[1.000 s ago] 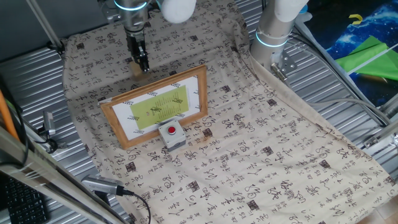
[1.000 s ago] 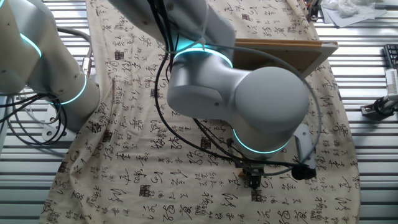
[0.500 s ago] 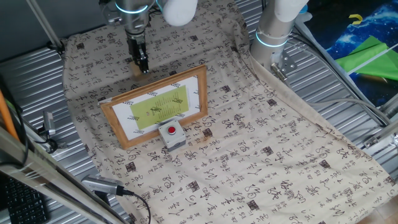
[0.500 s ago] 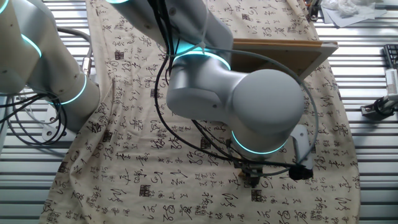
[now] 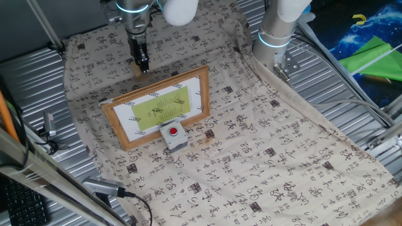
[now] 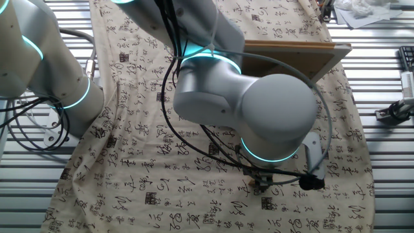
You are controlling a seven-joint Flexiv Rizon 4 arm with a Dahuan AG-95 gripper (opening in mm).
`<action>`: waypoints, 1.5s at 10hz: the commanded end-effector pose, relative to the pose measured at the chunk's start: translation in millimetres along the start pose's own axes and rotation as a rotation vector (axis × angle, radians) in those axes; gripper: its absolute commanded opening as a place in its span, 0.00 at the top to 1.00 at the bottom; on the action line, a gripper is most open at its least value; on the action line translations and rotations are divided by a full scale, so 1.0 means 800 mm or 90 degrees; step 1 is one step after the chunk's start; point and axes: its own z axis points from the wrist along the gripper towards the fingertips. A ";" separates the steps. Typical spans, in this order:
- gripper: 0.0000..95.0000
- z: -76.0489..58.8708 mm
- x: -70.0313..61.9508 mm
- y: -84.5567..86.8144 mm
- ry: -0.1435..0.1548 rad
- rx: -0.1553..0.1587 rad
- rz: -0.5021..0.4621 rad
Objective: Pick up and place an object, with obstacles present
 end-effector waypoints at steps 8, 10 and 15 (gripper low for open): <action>1.00 -0.062 -0.012 0.000 0.002 0.001 -0.023; 1.00 -0.063 -0.013 0.000 0.003 0.000 -0.023; 1.00 -0.113 -0.023 0.007 0.006 -0.003 -0.035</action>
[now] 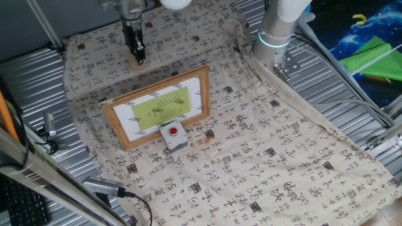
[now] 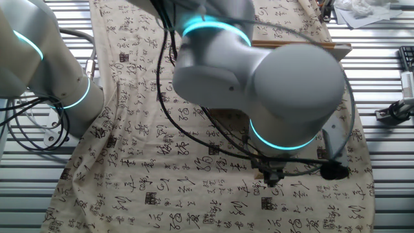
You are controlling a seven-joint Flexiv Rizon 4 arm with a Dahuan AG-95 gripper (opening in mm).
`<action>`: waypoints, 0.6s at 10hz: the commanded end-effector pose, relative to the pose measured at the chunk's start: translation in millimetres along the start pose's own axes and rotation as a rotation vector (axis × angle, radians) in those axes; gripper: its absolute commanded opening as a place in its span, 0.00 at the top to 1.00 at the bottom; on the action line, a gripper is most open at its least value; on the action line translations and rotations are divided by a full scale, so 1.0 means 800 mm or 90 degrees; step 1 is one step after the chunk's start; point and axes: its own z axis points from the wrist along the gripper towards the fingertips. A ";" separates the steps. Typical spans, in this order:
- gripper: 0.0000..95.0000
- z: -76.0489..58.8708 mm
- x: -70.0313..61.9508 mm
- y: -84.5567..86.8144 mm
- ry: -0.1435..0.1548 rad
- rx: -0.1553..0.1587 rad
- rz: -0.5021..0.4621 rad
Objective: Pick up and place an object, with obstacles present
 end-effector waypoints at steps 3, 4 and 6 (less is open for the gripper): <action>1.00 -0.053 -0.020 0.013 0.010 -0.003 -0.009; 1.00 -0.074 -0.028 0.025 0.013 -0.001 -0.014; 1.00 -0.099 -0.039 0.043 0.014 -0.002 -0.017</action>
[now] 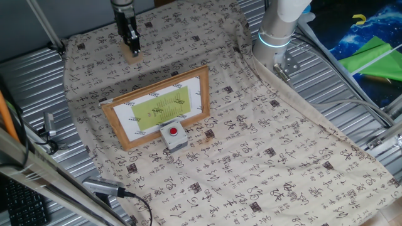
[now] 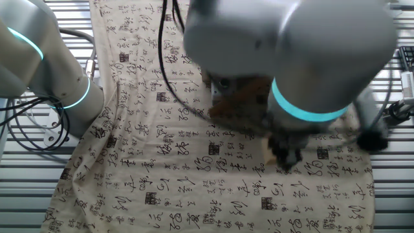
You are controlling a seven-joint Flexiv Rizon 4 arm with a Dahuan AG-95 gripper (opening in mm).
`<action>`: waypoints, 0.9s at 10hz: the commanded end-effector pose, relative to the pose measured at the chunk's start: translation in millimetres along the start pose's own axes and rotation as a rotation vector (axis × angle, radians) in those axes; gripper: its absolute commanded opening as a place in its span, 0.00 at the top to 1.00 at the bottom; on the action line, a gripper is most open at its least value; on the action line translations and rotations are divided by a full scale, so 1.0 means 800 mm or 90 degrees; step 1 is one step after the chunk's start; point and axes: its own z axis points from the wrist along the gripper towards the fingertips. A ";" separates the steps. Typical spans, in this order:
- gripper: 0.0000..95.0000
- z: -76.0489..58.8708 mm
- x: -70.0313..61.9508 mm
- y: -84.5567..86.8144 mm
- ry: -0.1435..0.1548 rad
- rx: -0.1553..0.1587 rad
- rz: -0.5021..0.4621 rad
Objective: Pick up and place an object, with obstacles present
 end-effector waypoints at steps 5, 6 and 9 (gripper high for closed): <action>1.00 -0.092 -0.036 0.064 0.010 -0.012 0.001; 1.00 -0.101 -0.042 0.076 0.013 -0.012 0.002; 1.00 -0.124 -0.051 0.130 0.016 -0.005 0.008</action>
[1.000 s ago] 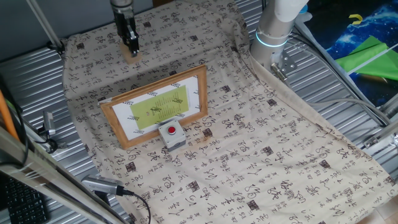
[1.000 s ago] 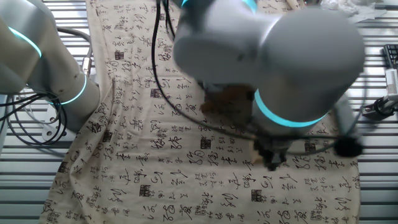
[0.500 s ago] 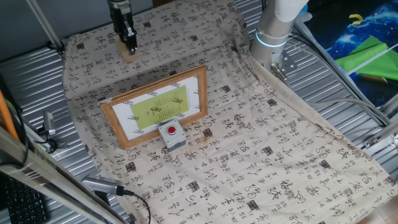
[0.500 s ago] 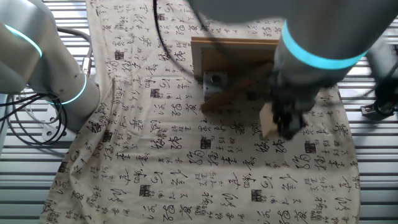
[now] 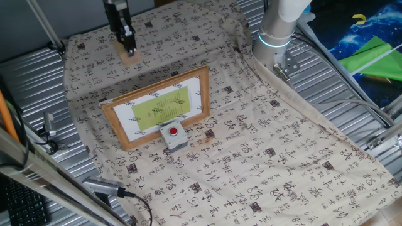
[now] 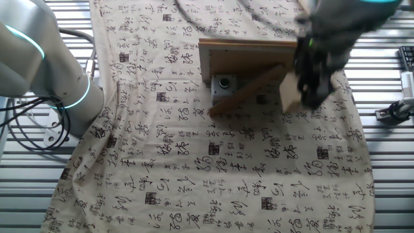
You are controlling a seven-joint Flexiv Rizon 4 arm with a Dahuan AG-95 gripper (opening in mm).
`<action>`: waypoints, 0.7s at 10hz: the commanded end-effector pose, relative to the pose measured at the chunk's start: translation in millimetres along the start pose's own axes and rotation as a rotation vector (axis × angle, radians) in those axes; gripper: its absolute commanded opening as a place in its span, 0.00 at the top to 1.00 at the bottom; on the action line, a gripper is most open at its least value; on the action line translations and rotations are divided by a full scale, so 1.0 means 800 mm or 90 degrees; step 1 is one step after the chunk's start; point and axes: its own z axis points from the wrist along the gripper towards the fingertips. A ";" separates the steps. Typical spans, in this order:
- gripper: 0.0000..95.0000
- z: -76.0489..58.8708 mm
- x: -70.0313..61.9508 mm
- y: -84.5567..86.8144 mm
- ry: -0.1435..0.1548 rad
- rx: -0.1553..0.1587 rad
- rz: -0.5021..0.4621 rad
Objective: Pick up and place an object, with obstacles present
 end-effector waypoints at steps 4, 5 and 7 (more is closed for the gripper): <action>1.00 -0.019 0.008 0.089 0.000 0.007 0.021; 1.00 -0.022 0.009 0.110 -0.001 0.007 0.029; 1.00 -0.028 0.007 0.146 -0.002 0.008 0.042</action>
